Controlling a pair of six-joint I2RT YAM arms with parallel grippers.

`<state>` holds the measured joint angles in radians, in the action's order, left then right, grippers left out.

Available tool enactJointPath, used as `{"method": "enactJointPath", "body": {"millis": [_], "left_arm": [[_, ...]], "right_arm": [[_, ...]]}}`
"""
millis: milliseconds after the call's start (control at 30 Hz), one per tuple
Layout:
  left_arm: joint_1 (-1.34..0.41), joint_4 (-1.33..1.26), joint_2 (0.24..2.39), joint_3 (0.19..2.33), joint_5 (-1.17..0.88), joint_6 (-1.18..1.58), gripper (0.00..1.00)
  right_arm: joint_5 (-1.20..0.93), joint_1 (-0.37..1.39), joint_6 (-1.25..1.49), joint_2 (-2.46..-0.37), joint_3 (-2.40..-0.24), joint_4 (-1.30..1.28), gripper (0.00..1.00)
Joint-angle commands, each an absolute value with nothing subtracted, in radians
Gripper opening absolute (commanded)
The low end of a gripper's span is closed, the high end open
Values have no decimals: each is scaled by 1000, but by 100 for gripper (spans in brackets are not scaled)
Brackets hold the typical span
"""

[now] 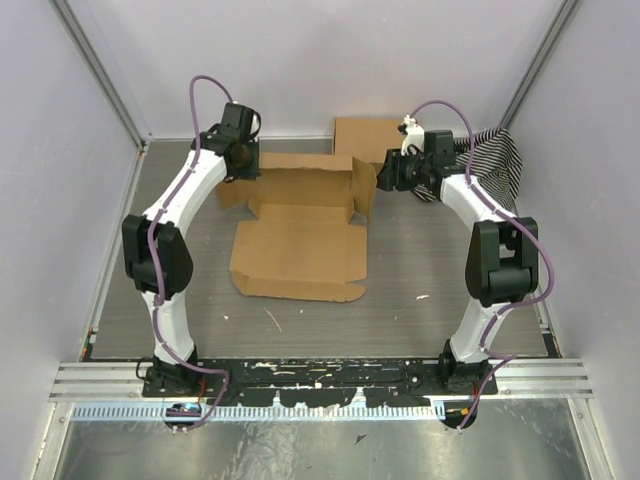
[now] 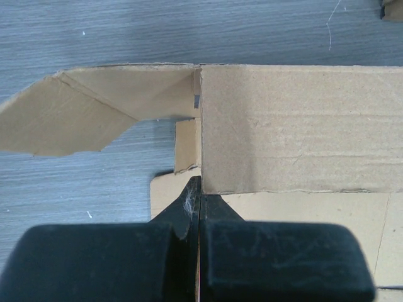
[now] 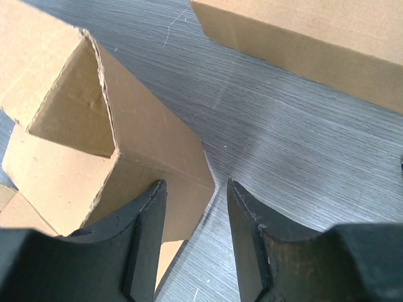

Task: Fold the paper box

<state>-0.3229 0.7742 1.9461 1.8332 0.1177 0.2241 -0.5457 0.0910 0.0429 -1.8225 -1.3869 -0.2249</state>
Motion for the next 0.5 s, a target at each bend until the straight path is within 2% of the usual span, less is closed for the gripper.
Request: {"method": "enactJointPath", "body": {"millis": [0, 267, 467], "left_arm": [[-322, 912, 2017, 1954, 111, 250, 0], [-323, 983, 2093, 2062, 114, 259, 0], [-323, 882, 2031, 1962, 88, 249, 0]], "right_arm": [[-575, 93, 32, -1839, -1436, -199, 49], [-683, 94, 19, -1862, -1465, -216, 49], [-721, 107, 7, -1840, -1415, -160, 50]]}}
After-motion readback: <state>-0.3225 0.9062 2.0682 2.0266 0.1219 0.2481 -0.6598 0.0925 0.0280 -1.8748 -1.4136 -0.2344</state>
